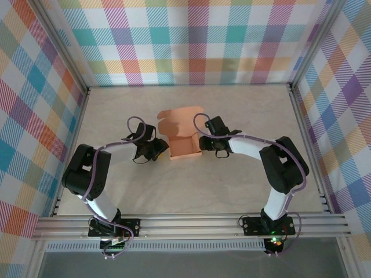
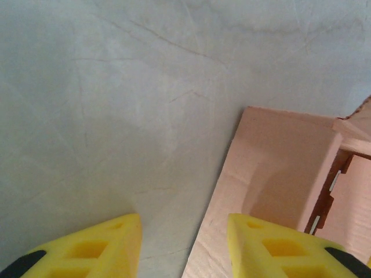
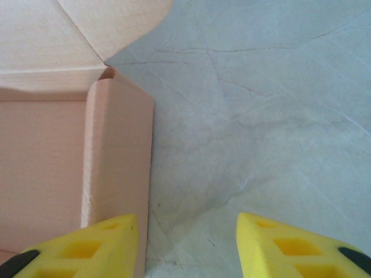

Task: Fold the paper box

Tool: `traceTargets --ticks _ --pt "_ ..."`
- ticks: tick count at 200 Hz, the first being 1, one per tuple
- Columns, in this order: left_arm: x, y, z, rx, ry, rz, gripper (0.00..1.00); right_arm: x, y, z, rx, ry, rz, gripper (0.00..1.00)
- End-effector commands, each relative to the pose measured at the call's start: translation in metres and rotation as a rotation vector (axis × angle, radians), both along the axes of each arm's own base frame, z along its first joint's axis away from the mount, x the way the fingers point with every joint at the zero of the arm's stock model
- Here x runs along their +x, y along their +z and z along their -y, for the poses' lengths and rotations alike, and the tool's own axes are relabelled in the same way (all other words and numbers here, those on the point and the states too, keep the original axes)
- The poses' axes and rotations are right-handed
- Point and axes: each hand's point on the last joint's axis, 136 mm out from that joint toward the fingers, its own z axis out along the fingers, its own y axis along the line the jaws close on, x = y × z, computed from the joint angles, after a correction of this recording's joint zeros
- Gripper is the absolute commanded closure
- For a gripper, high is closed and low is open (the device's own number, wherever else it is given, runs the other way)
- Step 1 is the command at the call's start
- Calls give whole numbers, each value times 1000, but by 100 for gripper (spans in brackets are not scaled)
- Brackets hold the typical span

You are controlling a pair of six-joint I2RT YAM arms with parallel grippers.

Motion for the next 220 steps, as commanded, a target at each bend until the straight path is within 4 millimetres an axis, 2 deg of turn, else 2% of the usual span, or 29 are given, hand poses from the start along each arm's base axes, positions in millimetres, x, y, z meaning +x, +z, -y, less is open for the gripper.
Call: traceTargets --ticks 1,22,41,64,88,106,127,145,192,220 --pt "-15 -1 -6 66 -16 -31 56 -10 25 -1 41 67 64 49" --pt "-10 14 -12 102 -28 43 52 -15 45 6 71 116 122 42" --pt "-9 33 -21 135 -38 149 43 -16 67 8 101 189 178 32" --pt "-11 52 -35 222 -61 219 33 -14 85 7 105 265 222 24" --pt "-13 66 -45 285 -83 261 28 -6 102 6 99 313 255 23" --pt "-15 71 -50 306 -85 278 25 7 108 11 77 268 236 25" --pt "-14 67 -44 273 -84 282 25 16 100 19 73 123 156 29" --pt "-13 59 -32 201 -81 277 27 11 91 19 115 28 118 33" --pt "-12 44 12 1 -125 255 46 -16 48 -5 171 -86 -16 49" --pt "-10 32 23 -35 -136 229 54 -22 33 -17 171 -87 -60 59"
